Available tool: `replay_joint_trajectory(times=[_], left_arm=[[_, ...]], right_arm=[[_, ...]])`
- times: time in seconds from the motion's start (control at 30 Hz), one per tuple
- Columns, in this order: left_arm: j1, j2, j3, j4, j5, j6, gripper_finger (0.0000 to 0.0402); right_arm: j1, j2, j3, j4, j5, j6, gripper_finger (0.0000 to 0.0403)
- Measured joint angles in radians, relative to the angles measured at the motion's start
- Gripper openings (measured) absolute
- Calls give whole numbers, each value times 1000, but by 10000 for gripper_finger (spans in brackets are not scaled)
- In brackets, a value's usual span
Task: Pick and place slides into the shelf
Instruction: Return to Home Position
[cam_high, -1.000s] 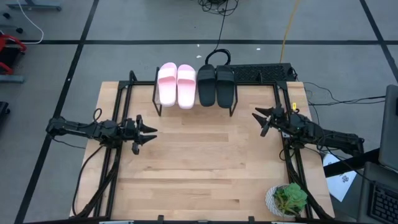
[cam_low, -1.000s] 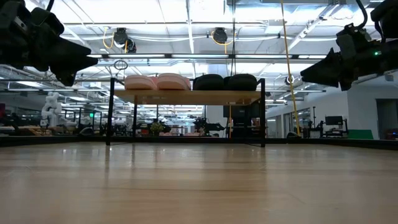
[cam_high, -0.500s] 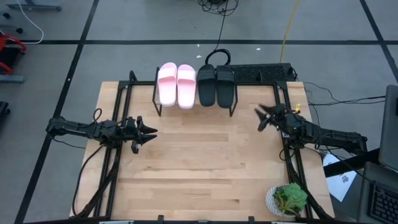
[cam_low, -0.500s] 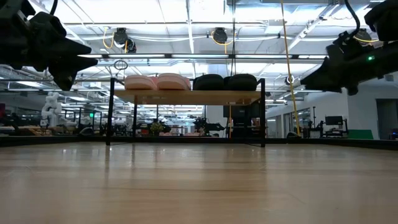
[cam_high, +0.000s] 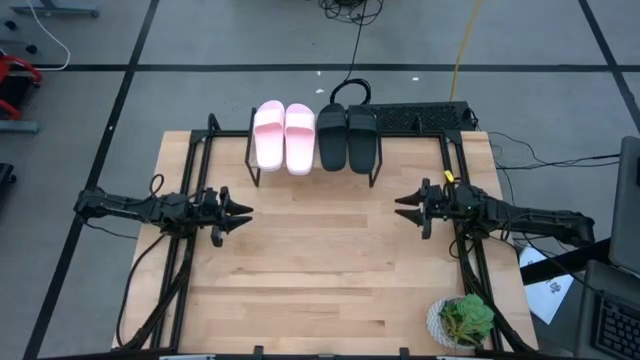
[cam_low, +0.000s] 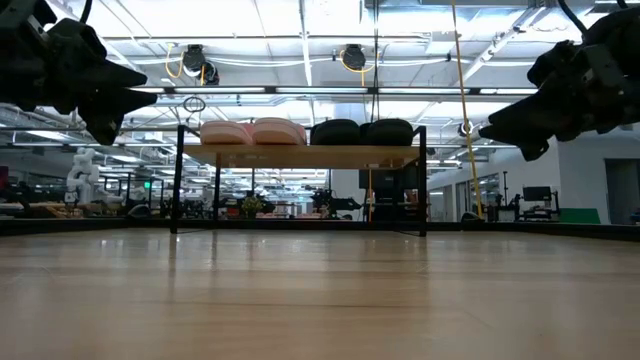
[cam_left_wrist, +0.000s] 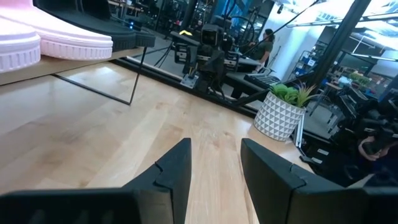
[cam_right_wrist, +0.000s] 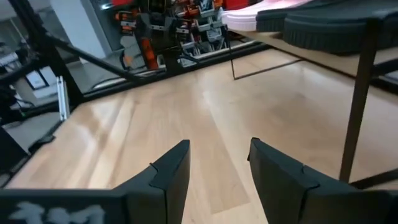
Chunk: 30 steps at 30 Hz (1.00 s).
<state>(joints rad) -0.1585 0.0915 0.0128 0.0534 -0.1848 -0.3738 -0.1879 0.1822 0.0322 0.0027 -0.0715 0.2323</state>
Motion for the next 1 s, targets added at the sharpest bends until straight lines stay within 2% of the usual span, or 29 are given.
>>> replay_joint_trajectory(times=[0.33,1.0], left_arm=[[0,0,0,1,0,0,136],[0,0,0,2,0,0,136]], right_arm=[[-2,-1,0,74,-8,-35,155],[-2,0,-1,86,-5,-35,155]])
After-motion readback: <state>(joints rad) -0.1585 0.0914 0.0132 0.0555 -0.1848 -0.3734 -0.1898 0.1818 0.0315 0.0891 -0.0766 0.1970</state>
